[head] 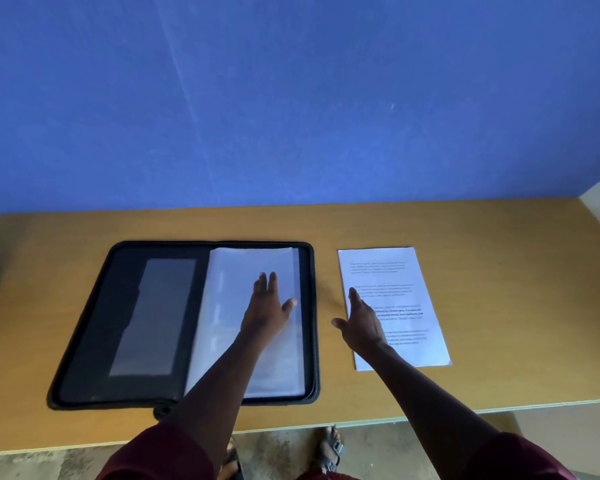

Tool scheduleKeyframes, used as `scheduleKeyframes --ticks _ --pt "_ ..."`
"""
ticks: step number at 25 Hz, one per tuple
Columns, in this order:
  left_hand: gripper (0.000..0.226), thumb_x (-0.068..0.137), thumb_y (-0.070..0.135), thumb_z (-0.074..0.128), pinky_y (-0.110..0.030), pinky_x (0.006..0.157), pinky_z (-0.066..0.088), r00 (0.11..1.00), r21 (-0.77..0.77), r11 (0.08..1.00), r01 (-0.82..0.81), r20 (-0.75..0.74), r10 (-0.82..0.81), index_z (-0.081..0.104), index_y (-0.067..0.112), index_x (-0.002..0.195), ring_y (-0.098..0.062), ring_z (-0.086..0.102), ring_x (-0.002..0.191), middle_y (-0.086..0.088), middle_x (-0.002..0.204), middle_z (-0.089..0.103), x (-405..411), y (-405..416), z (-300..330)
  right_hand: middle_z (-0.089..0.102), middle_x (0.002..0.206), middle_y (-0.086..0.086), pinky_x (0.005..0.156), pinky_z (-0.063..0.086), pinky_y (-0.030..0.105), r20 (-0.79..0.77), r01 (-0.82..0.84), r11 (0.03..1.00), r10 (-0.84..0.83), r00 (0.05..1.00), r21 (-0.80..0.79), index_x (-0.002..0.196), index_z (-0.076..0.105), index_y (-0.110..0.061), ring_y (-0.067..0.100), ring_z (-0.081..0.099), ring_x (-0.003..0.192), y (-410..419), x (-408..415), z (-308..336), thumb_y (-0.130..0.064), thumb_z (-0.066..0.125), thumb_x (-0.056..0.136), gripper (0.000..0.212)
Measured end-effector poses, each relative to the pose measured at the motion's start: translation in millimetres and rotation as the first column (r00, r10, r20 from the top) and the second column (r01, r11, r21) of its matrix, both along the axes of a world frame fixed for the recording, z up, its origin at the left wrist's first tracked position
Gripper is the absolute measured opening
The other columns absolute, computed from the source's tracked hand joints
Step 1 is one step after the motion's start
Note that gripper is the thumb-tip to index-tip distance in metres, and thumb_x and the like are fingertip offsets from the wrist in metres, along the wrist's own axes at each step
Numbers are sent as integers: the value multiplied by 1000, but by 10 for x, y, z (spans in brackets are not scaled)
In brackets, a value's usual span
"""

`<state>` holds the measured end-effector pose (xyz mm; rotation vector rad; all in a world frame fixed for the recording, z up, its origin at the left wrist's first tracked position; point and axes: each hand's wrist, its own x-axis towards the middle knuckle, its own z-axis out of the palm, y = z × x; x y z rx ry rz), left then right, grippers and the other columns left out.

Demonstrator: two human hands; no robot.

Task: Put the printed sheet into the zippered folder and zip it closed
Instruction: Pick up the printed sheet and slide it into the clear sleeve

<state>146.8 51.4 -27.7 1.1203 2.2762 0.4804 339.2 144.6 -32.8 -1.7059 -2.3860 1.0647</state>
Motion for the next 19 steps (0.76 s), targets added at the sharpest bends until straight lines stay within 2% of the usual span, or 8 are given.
scheduleKeyframes --ticks 4,7,10,14,16,19 --pt "79 100 43 49 -46 118 28 999 9 999 51 7 -51 4 13 158 -22 2 153 -7 167 1 382 299 -33 48 148 13 86 51 36 10 20 999 -21 1000 37 155 21 -10 34 54 127 334 375 -26 -25 73 88 86" --pt "76 100 38 51 -40 116 31 997 63 995 83 -7 -83 11 9 157 -22 16 152 -8 165 12 649 508 -73 44 151 10 101 46 41 51 41 994 -46 998 99 152 25 -9 34 44 133 552 649 -77 -25 72 87 82" --pt "72 100 33 52 -37 119 28 993 90 989 118 5 -119 16 6 156 -24 19 151 -10 164 18 895 702 -125 39 154 8 106 40 42 103 84 987 -98 990 135 151 27 -8 35 40 133 763 877 -121 -25 72 87 80" --pt "62 97 32 57 -41 109 43 968 -24 968 249 -8 -249 31 5 147 -27 38 139 -9 147 40 1156 925 -219 41 150 12 102 40 45 134 179 977 -195 972 119 149 29 -8 38 41 129 1010 1130 -181 -24 72 87 77" --pt "64 97 34 58 -40 107 44 962 -82 961 265 -40 -269 30 5 147 -27 39 136 -9 145 40 1249 996 -255 45 143 13 99 41 44 161 183 976 -200 966 113 145 33 -9 38 43 125 1108 1210 -208 -25 74 85 74" --pt "70 97 34 57 -38 106 43 976 -103 974 199 -64 -206 25 2 150 -29 39 133 -13 148 38 1318 1098 -259 46 135 13 95 43 43 204 162 981 -181 962 109 139 38 -11 38 44 120 1194 1245 -242 -26 78 81 72"
